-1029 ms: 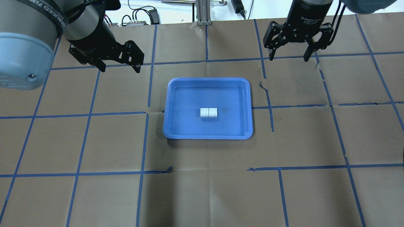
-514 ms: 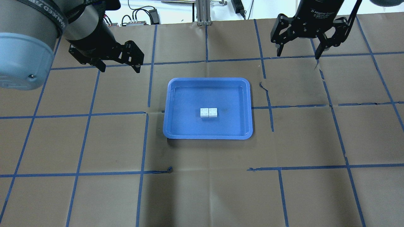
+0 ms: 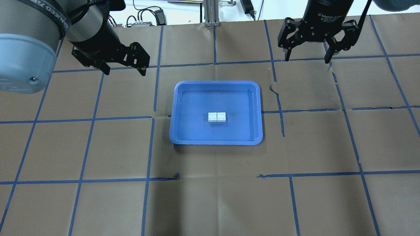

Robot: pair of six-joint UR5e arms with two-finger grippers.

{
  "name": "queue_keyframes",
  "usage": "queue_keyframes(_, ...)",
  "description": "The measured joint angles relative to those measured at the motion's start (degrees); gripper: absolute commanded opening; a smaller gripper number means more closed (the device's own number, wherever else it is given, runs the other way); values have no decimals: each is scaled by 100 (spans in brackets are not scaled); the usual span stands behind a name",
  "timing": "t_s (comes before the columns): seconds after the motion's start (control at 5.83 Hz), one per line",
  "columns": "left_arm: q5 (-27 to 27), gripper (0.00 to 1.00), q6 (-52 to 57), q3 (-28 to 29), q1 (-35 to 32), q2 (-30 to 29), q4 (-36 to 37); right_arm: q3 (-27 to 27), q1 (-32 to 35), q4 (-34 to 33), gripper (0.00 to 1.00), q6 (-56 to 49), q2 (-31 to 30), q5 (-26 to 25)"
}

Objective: Assemble white blocks and place on blue tray

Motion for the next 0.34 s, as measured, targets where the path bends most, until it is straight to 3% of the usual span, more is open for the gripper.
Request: queue_keyframes(0.34, 0, 99, 0, 1, 0, 3, 0, 4, 2, -8, 100, -28, 2, 5)
